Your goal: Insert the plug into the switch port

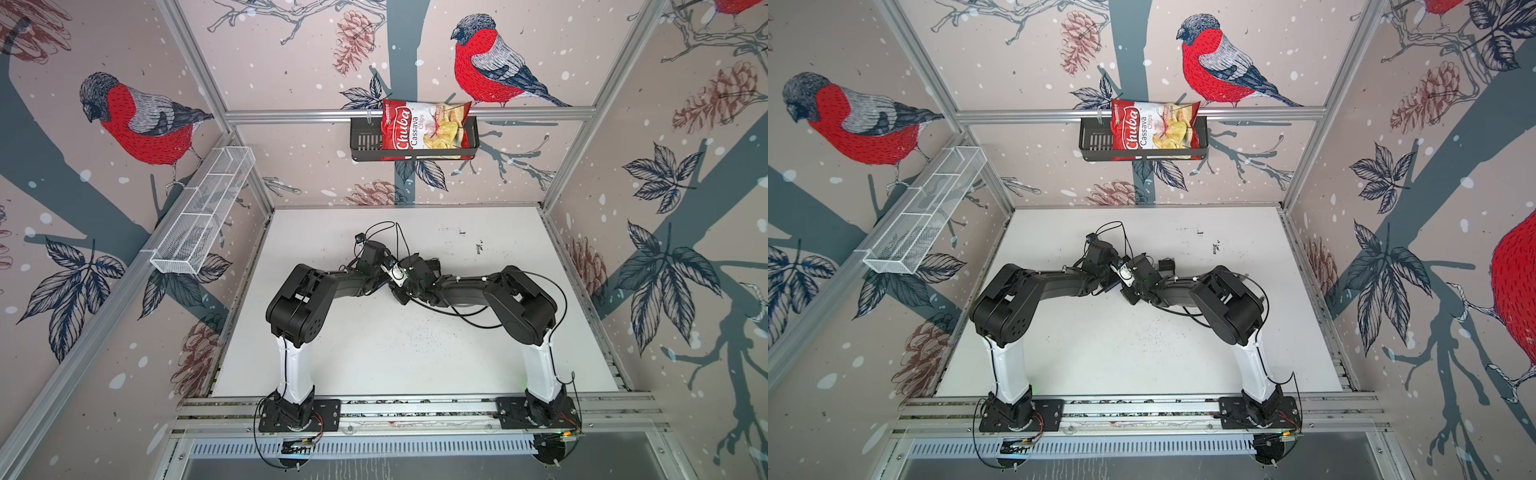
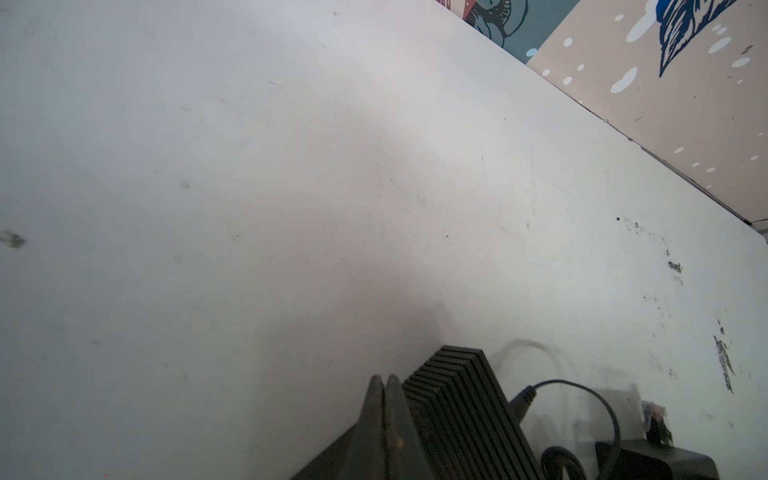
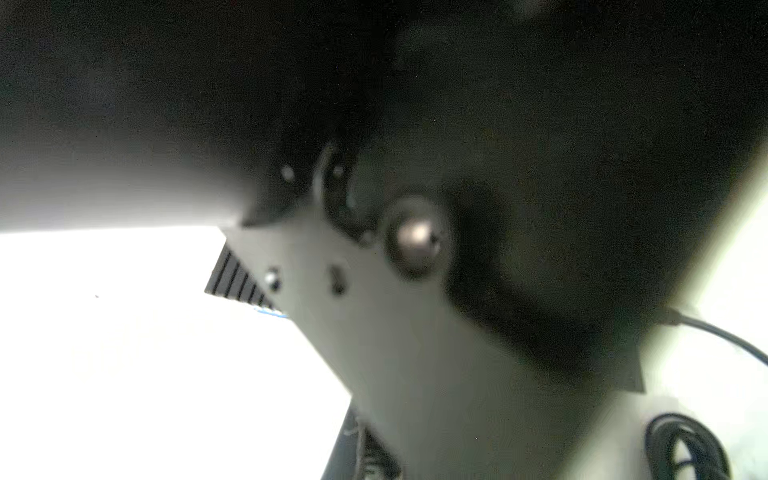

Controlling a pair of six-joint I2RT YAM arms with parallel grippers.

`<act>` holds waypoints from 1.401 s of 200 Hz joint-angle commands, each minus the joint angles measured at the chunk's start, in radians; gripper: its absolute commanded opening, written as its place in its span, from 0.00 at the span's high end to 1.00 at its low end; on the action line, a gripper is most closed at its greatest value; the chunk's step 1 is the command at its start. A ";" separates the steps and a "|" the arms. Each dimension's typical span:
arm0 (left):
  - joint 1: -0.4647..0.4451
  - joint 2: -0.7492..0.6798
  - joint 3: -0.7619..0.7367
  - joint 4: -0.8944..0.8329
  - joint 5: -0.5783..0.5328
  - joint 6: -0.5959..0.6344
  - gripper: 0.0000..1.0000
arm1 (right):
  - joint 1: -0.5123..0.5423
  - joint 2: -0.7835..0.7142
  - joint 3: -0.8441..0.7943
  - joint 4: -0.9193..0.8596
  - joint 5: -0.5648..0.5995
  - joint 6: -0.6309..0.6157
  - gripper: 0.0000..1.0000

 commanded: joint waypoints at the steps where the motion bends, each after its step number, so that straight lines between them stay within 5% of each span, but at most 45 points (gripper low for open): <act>1: -0.071 0.008 -0.019 -0.258 0.381 0.007 1.00 | -0.005 0.033 0.033 0.086 0.166 0.095 1.00; 64: -0.077 0.007 -0.062 -0.233 0.386 -0.002 1.00 | 0.010 0.046 0.029 0.110 0.203 0.118 1.00; 119: -0.047 -0.008 0.068 -0.367 0.365 0.086 1.00 | -0.001 -0.026 -0.086 0.115 0.191 0.031 1.00; 201: 0.012 -0.043 0.202 -0.497 0.359 0.166 0.71 | -0.031 -0.051 -0.169 0.150 0.120 -0.064 1.00; 241: 0.034 -0.077 0.210 -0.500 0.355 0.184 0.45 | -0.044 -0.059 -0.226 0.195 0.092 -0.079 1.00; 280: 0.049 -0.087 0.265 -0.531 0.339 0.221 0.37 | -0.055 -0.070 -0.295 0.248 0.059 -0.085 1.00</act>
